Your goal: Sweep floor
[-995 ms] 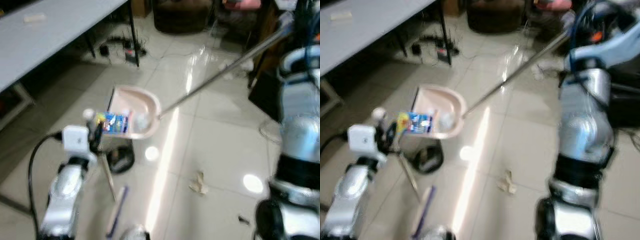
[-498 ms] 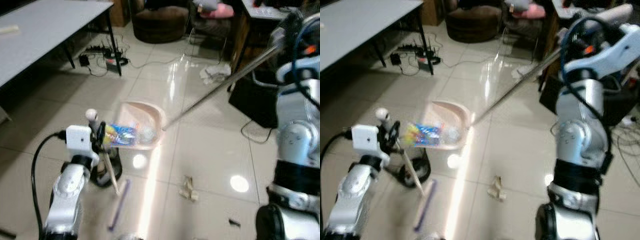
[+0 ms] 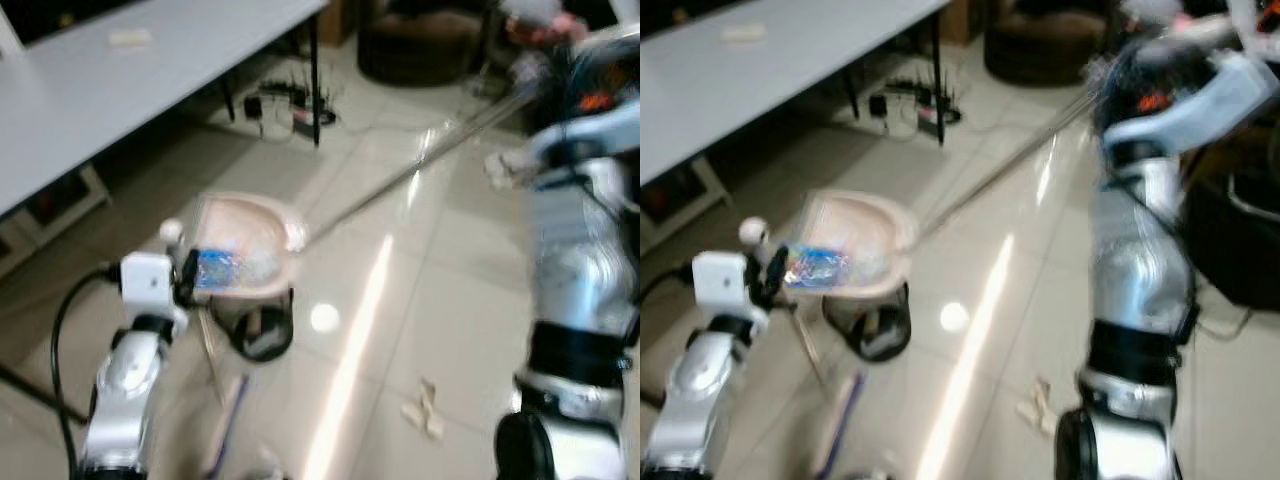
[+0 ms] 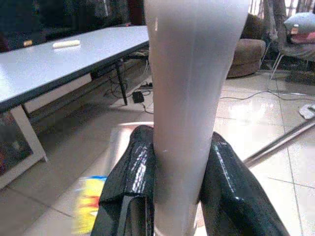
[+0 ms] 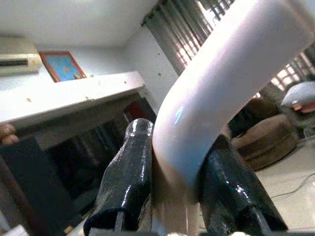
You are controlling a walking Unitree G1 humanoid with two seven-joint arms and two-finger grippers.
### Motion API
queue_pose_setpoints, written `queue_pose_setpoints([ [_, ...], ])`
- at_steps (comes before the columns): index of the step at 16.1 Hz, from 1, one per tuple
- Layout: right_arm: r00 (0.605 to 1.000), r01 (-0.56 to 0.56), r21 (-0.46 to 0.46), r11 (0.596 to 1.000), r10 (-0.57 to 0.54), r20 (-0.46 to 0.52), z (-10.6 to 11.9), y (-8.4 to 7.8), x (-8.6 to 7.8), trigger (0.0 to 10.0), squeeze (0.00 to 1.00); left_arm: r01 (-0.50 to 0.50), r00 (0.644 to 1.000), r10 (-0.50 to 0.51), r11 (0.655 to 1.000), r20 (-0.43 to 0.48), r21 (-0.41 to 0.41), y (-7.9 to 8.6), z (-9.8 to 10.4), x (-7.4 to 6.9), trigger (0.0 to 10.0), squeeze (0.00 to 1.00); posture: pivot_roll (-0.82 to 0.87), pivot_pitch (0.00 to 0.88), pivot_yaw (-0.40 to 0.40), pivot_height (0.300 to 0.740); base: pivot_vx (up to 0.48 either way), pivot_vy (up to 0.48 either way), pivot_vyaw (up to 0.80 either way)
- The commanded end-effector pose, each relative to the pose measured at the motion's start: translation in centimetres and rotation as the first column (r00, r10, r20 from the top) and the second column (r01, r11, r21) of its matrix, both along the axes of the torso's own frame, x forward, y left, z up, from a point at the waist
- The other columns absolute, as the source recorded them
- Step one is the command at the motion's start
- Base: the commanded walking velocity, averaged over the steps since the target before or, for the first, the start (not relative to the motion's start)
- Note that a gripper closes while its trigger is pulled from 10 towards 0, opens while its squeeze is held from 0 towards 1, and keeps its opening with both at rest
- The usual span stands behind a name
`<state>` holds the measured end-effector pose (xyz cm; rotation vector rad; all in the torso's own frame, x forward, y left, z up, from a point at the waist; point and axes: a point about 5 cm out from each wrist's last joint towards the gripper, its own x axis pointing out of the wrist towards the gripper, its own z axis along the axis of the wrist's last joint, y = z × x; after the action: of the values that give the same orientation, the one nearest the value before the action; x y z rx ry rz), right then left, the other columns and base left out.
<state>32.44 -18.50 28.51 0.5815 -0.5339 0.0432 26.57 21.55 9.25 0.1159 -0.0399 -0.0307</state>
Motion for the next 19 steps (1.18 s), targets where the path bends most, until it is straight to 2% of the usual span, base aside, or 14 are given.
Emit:
queue_pose_setpoints([
  [1, 0.997, 0.055, 0.031, 0.998, -0.056, 0.058, 0.9, -1.5, -0.7, 10.0, 0.00, 0.026, 0.998, -0.026, 1.000, 0.052, 0.000, -0.7, 1.1, 0.5, 10.0, 0.00, 0.01, 0.039, 0.044, 0.740, 0.326, 0.000, 0.00],
  [7, 0.998, 0.057, 0.034, 0.998, -0.058, 0.032, 0.0, -1.8, -0.6, 10.0, 0.00, 0.020, 0.998, -0.020, 1.000, 0.056, 0.001, -0.5, 1.2, 0.7, 10.0, 0.00, 0.01, 0.039, 0.044, 0.740, 0.323, 0.000, 0.00],
  [10, 0.999, 0.045, -0.032, 0.998, -0.045, -0.002, -0.5, -1.4, -0.5, 10.0, 0.00, 0.022, 0.998, -0.022, 1.000, 0.055, 0.001, -0.5, 1.2, 0.5, 10.0, 0.00, 0.01, 0.043, 0.047, 0.740, 0.322, 0.000, 0.27],
  [14, 0.999, 0.053, -0.007, 0.999, -0.053, -0.013, -1.1, -1.3, -0.5, 10.0, 0.00, 0.027, 0.998, -0.027, 1.000, 0.050, 0.004, -0.4, 1.1, 0.6, 10.0, 0.00, 0.02, 0.046, 0.053, 0.740, 0.323, 0.000, 0.80],
  [15, 0.998, 0.055, 0.020, 0.998, -0.054, -0.011, -1.3, -1.5, -0.7, 10.0, 0.00, 0.031, 0.998, -0.032, 0.999, 0.048, 0.009, -0.4, 1.1, 0.6, 10.0, 0.00, 0.02, 0.046, 0.055, 0.740, 0.322, 0.000, 0.00],
  [19, 0.997, 0.069, 0.028, 0.997, -0.068, -0.020, -1.7, -1.8, -1.0, 10.0, 0.00, 0.039, 0.998, -0.040, 0.999, 0.044, 0.011, -0.5, 1.0, 0.5, 10.0, 0.00, 0.01, 0.042, 0.059, 0.740, 0.323, 0.000, 0.00],
])
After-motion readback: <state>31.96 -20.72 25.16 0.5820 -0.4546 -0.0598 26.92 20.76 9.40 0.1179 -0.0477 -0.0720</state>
